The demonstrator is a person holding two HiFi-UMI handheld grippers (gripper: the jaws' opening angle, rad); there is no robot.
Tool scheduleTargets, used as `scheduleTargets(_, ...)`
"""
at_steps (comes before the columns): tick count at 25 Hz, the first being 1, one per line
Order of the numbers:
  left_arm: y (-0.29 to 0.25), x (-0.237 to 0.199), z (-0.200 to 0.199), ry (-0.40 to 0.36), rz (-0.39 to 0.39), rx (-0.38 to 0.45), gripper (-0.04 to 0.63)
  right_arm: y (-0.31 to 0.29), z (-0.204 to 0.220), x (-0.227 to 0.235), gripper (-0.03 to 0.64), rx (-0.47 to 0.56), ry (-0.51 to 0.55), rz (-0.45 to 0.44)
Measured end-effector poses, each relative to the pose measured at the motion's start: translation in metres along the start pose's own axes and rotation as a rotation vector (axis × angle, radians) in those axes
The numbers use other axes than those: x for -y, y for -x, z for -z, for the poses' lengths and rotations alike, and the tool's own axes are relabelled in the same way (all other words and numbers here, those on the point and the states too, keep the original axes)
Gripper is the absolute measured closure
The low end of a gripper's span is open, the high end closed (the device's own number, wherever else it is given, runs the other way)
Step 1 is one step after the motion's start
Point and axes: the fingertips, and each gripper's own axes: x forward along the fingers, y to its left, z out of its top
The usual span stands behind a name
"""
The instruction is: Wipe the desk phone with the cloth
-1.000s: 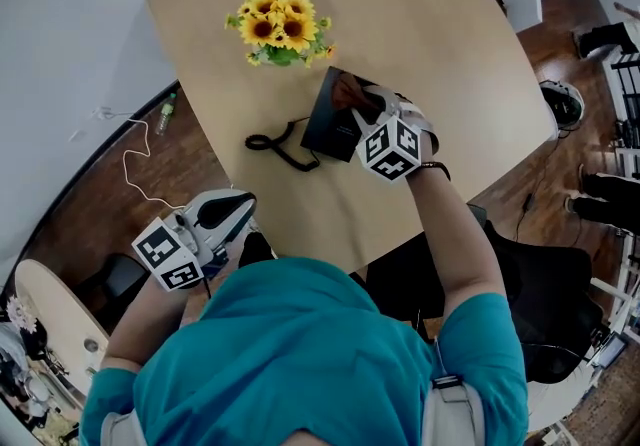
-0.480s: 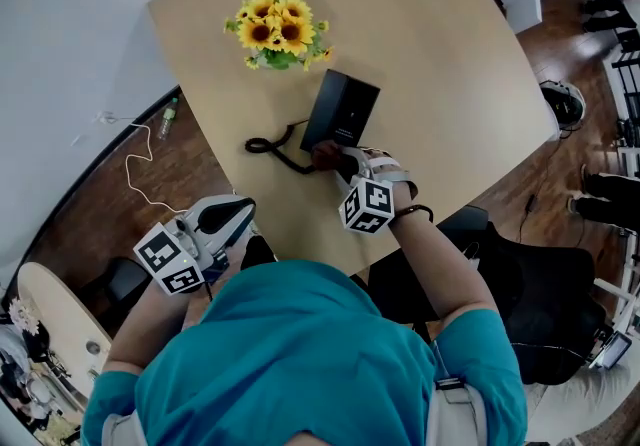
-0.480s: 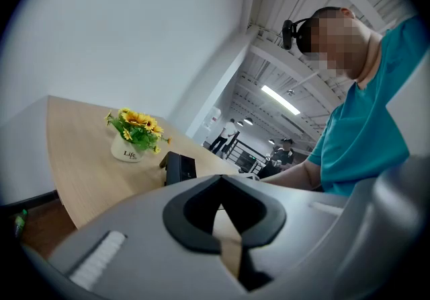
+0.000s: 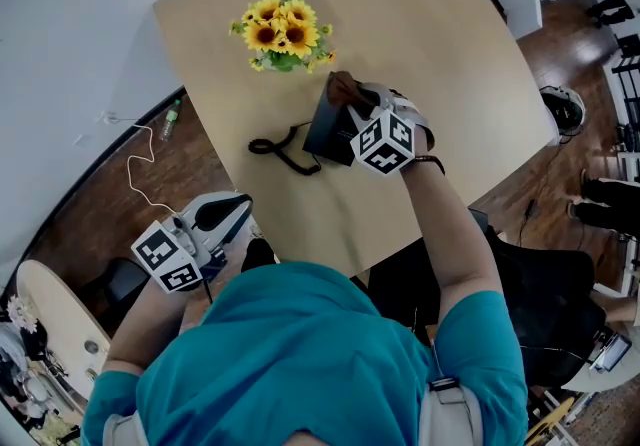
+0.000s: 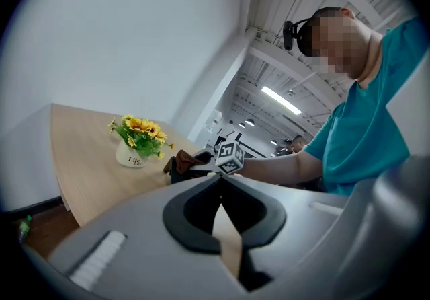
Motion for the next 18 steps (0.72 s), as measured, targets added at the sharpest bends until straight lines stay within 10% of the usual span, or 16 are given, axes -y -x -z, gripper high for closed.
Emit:
scheduleTargets(12, -0.006, -0.013, -0.014, -0.018, -0.003, 0.013, 0.591, 0.020, 0.029, -0.171, 0.500, 0.018, 0.097, -0.256)
scheduleTargets(18, -0.009, -0.019, -0.011, -0.004, -0.008, 0.002, 0.591, 0.030, 0.006, -0.062, 0.500, 0.241, -0.291, -0.274)
